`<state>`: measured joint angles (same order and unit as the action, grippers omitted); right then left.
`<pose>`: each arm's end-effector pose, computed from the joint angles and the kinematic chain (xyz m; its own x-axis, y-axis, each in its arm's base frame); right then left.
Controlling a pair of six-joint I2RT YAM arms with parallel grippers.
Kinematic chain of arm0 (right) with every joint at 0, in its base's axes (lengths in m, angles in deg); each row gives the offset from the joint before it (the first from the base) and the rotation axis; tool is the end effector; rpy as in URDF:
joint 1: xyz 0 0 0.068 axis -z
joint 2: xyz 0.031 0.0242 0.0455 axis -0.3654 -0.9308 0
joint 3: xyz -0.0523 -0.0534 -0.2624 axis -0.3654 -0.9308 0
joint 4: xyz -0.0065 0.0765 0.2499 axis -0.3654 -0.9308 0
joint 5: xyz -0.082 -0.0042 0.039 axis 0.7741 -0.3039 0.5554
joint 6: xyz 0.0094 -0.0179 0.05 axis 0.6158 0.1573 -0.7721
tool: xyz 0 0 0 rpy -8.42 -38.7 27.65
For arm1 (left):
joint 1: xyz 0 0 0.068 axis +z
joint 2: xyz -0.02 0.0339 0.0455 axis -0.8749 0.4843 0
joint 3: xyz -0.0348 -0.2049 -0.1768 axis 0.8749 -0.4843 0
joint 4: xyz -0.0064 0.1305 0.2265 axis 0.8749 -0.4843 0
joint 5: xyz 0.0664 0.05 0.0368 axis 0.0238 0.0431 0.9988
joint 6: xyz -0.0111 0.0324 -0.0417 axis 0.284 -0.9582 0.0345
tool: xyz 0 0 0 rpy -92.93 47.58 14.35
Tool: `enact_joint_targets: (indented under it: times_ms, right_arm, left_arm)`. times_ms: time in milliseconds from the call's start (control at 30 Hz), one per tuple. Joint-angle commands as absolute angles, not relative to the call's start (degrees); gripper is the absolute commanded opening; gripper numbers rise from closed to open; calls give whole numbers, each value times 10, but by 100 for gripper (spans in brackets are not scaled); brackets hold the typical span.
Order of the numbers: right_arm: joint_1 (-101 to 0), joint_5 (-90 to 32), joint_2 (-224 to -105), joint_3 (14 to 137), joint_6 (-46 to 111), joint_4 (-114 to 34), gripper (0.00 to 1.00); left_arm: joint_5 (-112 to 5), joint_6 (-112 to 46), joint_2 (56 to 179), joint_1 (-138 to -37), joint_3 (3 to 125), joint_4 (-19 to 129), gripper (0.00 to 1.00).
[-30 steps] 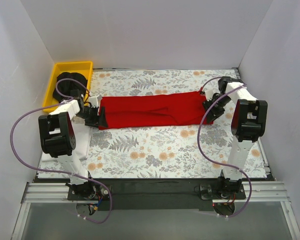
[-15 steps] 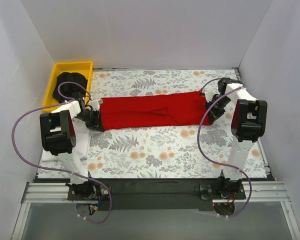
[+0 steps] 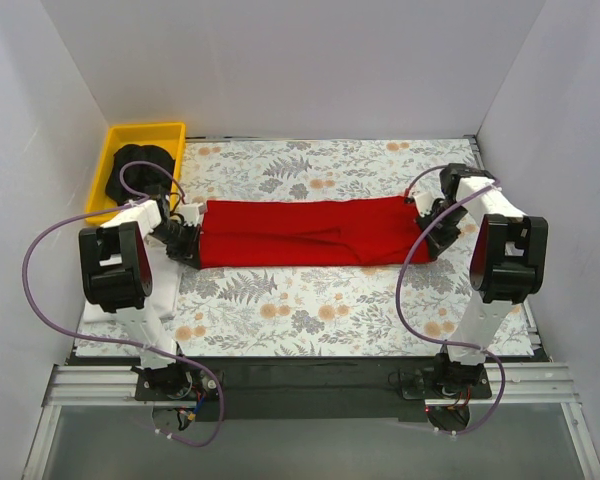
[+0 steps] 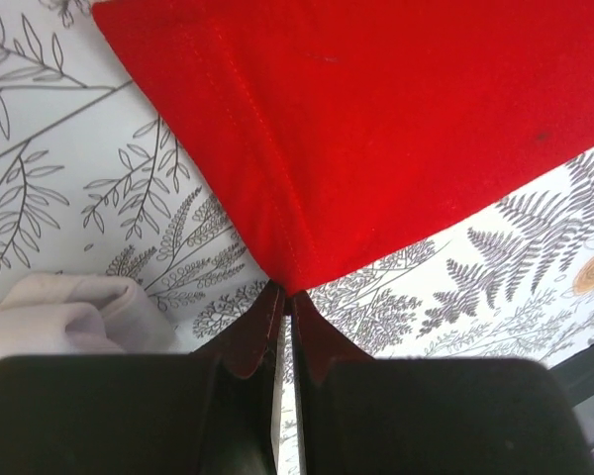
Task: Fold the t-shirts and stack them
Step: Fold the tshirt
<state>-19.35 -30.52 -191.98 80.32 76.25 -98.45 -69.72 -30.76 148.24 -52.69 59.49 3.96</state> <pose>0.3547 -0.0075 0.1945 -0.8142 -0.5630 -0.1414 -0.5765 0.8129 0.0831 0.3256 0.0330 0.1545 -0.9335 -0.3542 0.0562 -0.3451 0.8447 -0.4090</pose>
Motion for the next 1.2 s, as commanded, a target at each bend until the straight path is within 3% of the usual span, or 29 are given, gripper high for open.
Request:
enact_joint_targets:
  times_ms: [0,133,200,267,367,400,467,700,833,1167]
  right_arm:
    - [-193,-286,-1894,771,765,-1007,1]
    - [-194,-294,-1898,760,763,-1005,1]
    - [-194,-308,-1899,772,763,-1012,12]
    - [-194,-318,-1892,787,763,-1026,29]
    - [-191,-334,-1875,827,760,-1044,36]
    - [-191,-339,-1869,838,757,-1047,36]
    - [-190,-349,-1866,865,749,-1056,36]
    - [-188,-413,-1904,888,688,-1065,33]
    - [-186,-419,-1941,883,664,-1062,31]
    - [-177,-418,-2006,927,634,-1052,34]
  left_arm:
    - [-666,-340,1448,-528,594,20,0]
    - [-674,-352,1451,-530,602,6,0]
    - [-702,-362,1445,-533,609,-4,15]
    - [-748,-370,1420,-536,625,-15,23]
    - [-795,-385,1374,-550,660,-22,39]
    - [-824,-388,1363,-563,670,-17,50]
    - [-842,-385,1337,-583,688,-2,55]
    - [-864,-336,1291,-801,644,204,57]
    - [-837,-353,1336,-905,651,268,57]
    - [-803,-363,1427,-1020,661,346,58]
